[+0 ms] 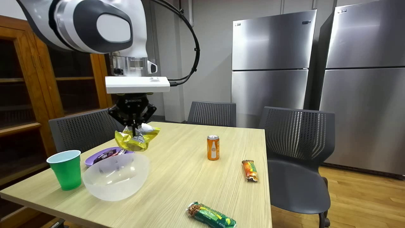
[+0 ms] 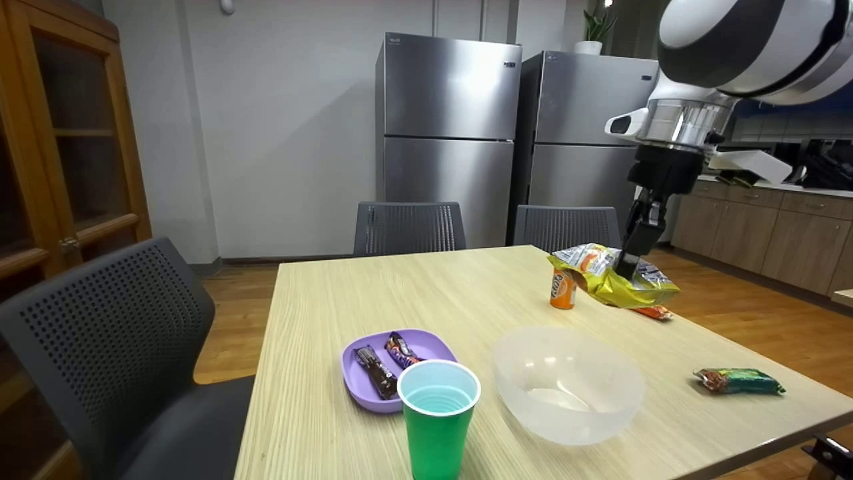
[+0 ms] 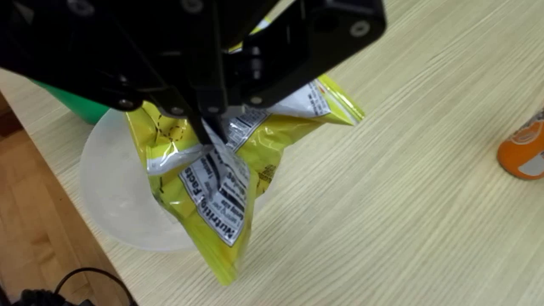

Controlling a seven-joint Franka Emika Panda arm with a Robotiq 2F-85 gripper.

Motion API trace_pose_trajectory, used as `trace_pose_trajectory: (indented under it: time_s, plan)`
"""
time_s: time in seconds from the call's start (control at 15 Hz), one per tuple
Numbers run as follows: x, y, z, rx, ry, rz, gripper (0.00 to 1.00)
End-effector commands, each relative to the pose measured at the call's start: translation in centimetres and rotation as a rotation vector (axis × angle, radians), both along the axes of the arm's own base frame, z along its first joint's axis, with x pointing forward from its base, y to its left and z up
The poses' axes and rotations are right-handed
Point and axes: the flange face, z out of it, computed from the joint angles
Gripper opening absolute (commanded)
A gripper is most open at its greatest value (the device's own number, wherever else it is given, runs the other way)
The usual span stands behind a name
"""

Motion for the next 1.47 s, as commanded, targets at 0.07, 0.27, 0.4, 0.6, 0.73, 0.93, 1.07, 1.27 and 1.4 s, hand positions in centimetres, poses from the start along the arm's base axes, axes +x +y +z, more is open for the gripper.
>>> trace_pose_trajectory:
  time_s: [0.07,0.27,0.4,0.6,0.73,0.93,1.07,1.27,1.4]
  plan:
    - [-2.1,2.8,-0.3,0.020,0.035,0.108,0.00]
    - [-2.9,4.2,-1.5,0.022,0.075,0.165,0.00]
    - [-2.4,4.8,-1.8,0.018,0.095,0.193,0.00]
    - [-2.7,5.3,-2.2,0.018,0.111,0.215,0.00]
    - [-2.8,5.6,-2.4,0.018,0.122,0.225,0.00]
    - [-3.0,6.1,-3.0,0.011,0.142,0.249,0.00]
    - [-3.0,6.6,-3.5,0.006,0.150,0.265,0.00]
    - [-3.1,7.3,-4.3,0.012,0.160,0.283,0.00]
    - [-3.2,7.8,-4.8,0.011,0.167,0.297,0.00]
